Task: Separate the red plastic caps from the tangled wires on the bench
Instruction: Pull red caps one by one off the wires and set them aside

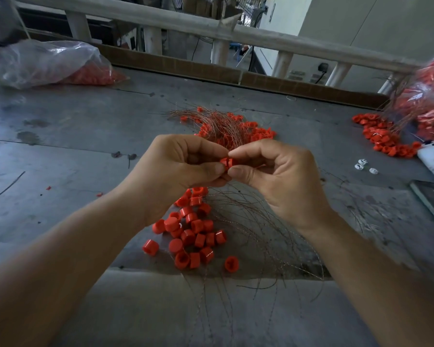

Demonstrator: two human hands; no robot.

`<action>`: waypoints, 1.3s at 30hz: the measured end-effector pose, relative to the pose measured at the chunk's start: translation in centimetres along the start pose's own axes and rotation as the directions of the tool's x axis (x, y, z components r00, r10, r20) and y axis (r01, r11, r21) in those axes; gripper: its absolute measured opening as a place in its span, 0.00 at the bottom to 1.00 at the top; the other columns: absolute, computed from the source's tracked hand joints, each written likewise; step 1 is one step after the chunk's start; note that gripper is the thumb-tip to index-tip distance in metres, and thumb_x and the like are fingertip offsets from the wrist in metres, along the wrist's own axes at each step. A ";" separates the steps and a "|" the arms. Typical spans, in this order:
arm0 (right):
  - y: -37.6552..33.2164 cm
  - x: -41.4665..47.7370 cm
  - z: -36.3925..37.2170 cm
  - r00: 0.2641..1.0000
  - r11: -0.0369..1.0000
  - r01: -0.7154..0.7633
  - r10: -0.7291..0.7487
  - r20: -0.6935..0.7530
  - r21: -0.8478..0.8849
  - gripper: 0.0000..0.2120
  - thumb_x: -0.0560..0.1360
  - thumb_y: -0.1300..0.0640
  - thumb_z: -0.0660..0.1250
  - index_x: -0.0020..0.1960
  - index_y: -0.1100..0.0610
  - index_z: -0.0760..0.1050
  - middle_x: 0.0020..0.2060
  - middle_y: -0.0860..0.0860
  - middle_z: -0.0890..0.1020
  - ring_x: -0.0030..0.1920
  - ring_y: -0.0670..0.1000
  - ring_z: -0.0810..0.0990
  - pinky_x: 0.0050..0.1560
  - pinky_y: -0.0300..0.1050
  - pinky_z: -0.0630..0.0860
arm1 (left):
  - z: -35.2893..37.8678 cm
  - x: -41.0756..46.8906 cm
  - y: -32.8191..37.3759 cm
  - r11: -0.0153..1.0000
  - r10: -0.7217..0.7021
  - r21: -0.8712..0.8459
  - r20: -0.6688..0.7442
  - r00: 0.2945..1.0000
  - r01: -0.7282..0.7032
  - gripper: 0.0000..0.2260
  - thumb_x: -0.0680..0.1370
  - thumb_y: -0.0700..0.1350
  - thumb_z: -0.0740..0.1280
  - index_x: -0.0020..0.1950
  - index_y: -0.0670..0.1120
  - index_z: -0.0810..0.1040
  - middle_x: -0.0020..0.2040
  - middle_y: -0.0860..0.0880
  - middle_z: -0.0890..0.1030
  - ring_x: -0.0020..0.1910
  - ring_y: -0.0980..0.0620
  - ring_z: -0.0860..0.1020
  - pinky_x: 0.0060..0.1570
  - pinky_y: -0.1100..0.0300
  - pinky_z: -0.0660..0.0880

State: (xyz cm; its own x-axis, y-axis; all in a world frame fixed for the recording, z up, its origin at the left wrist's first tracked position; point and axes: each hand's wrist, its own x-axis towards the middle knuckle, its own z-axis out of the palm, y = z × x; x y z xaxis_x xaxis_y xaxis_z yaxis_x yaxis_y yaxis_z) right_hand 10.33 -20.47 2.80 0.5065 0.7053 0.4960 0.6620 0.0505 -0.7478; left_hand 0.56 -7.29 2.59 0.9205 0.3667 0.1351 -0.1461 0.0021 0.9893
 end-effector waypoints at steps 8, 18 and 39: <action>0.1 -0.2 0.1 0.999 0.998 0.035 -0.037 -0.035 -0.057 0.14 0.65 0.61 0.72 0.50 0.55 0.77 0.39 0.42 0.80 0.42 0.42 0.81 0.43 0.32 0.77 | 0.3 -0.2 -0.1 0.997 0.031 0.070 -0.007 0.999 -0.031 0.09 0.61 0.40 0.68 0.39 0.47 0.81 0.34 0.48 0.84 0.34 0.53 0.83 0.35 0.69 0.77; -0.2 -0.4 0.0 0.999 0.999 0.043 -0.043 -0.030 -0.015 0.12 0.63 0.55 0.71 0.46 0.55 0.78 0.35 0.43 0.80 0.34 0.40 0.80 0.36 0.32 0.76 | 0.3 -0.3 -0.1 0.999 -0.039 0.016 0.048 0.998 0.039 0.07 0.61 0.41 0.69 0.37 0.47 0.84 0.34 0.45 0.84 0.35 0.51 0.83 0.34 0.66 0.78; -0.6 0.0 -1.1 0.943 0.999 -0.039 0.033 0.330 0.011 0.08 0.64 0.49 0.67 0.44 0.43 0.76 0.37 0.43 0.76 0.41 0.39 0.76 0.42 0.32 0.72 | -0.3 -0.5 0.5 0.977 -0.155 -0.099 0.272 0.950 0.187 0.22 0.61 0.41 0.69 0.54 0.43 0.75 0.34 0.43 0.83 0.33 0.51 0.83 0.31 0.65 0.78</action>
State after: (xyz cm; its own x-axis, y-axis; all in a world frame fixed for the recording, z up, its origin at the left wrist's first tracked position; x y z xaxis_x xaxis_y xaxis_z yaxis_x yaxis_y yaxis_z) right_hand 10.59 -21.25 3.74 0.3173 0.9004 0.2976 0.6355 0.0311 -0.7715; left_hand -0.09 -7.19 2.99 0.9954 0.0949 -0.0094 -0.0061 0.1626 0.9867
